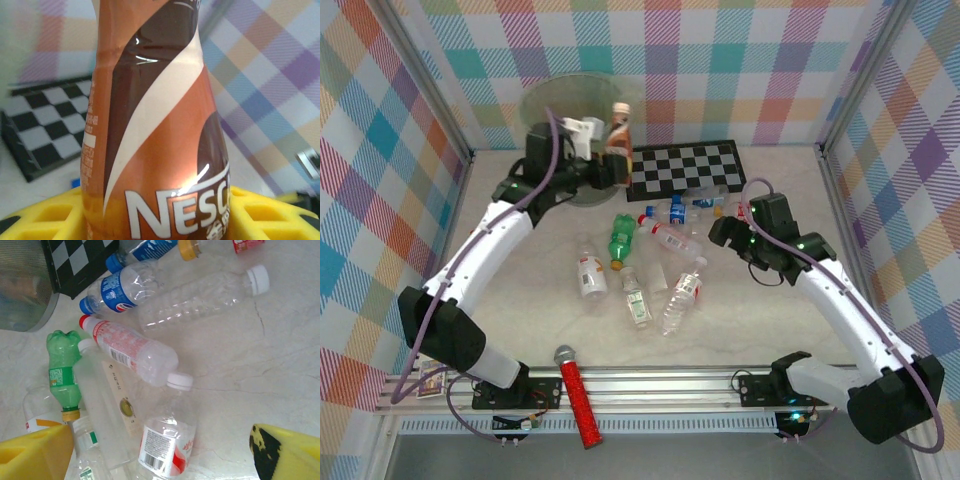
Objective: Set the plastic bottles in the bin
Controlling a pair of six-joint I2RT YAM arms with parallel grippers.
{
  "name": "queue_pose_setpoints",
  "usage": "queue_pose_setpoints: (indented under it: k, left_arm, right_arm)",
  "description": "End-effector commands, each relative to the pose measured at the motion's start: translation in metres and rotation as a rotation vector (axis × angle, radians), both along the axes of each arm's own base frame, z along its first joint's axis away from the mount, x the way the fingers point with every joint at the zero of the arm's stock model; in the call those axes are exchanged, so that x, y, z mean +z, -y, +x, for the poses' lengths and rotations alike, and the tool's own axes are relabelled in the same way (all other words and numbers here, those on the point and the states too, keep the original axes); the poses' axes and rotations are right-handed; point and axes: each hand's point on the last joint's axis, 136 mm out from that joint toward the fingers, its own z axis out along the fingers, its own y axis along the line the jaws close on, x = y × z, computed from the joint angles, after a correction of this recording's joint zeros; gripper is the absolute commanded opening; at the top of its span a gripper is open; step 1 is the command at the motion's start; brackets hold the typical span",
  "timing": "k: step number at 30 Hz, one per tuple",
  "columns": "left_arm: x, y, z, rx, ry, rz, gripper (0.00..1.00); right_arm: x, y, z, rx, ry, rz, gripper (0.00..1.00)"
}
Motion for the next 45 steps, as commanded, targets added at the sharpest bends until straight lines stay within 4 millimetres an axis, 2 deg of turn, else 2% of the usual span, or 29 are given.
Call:
queue_pose_setpoints:
  k: [1,4,8,15,16,20,26,33,35,39,42,45]
  left_arm:
    - [0.04,-0.024,0.023,0.053,0.087,-0.082,0.4]
    - [0.061,-0.04,0.044,0.111,0.132,-0.117,0.35]
    - [0.069,-0.056,0.079,0.19,0.128,-0.068,0.31]
    - [0.034,-0.088,0.147,0.33,-0.009,0.102,0.18]
    - [0.037,-0.091,0.152,0.348,0.003,0.112,0.16]
    - [0.019,-0.099,0.178,0.401,0.019,0.149,0.14]
    - [-0.012,-0.114,0.2,0.429,-0.042,0.172,0.09]
    - [-0.053,-0.137,0.203,0.425,-0.143,0.236,0.05]
    - [-0.062,-0.135,0.202,0.399,-0.162,0.245,0.1]
    - [-0.077,-0.131,0.198,0.367,-0.201,0.263,0.29]
    - [-0.087,-0.129,0.197,0.356,-0.227,0.266,0.36]
    - [-0.092,-0.127,0.196,0.344,-0.238,0.27,0.52]
  right_arm:
    - [-0.003,0.012,-0.014,-0.051,-0.007,-0.003,0.91]
    - [-0.006,0.019,-0.022,-0.066,-0.017,-0.028,0.91]
    - [-0.013,0.019,-0.027,-0.056,-0.035,-0.026,0.91]
    - [-0.025,0.029,-0.04,-0.089,-0.077,-0.057,0.92]
    - [-0.025,0.03,-0.042,-0.09,-0.078,-0.06,0.92]
    - [-0.027,0.033,-0.048,-0.102,-0.084,-0.059,0.92]
    - [-0.033,0.034,-0.053,-0.114,-0.097,-0.049,0.92]
    - [-0.037,0.035,-0.055,-0.122,-0.106,-0.046,0.92]
    - [-0.038,0.035,-0.056,-0.123,-0.108,-0.048,0.92]
    - [-0.038,0.033,-0.054,-0.122,-0.105,-0.036,0.92]
    - [-0.038,0.034,-0.054,-0.135,-0.107,-0.033,0.93]
    - [-0.038,0.033,-0.053,-0.141,-0.107,-0.024,0.93]
